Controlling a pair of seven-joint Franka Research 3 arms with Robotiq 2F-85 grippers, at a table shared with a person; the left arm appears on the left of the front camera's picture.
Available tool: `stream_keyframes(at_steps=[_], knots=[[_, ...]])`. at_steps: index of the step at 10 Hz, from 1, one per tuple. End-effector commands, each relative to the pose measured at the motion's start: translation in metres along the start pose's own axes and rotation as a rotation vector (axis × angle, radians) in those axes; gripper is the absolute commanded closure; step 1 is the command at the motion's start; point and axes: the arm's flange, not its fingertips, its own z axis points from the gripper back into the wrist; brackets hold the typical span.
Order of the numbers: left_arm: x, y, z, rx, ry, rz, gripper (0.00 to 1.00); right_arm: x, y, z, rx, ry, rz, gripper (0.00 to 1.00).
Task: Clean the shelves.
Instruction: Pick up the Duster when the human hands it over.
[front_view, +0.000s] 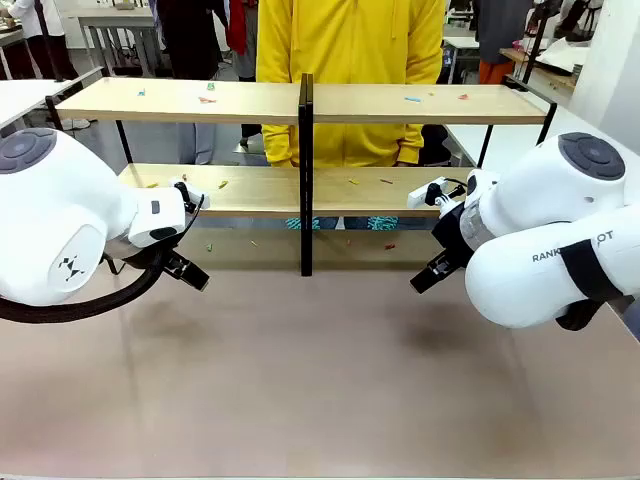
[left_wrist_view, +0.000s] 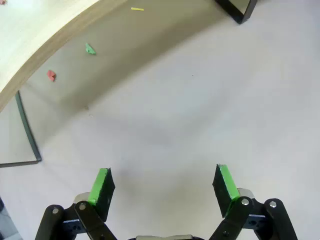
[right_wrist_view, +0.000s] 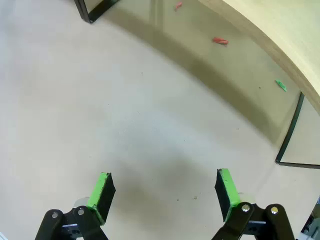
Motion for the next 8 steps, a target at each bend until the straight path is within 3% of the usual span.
stream_keyframes(at_steps=[1, 8], knots=[[0.0001, 0.0, 0.0001, 0.0, 0.0, 0.0, 0.0, 0.0001, 0.0, 0.0, 0.0, 0.0, 0.0, 0.0], [0.0001, 0.0, 0.0001, 0.0, 0.0, 0.0, 0.0, 0.0001, 0.0, 0.0, 0.0, 0.0, 0.0, 0.0]])
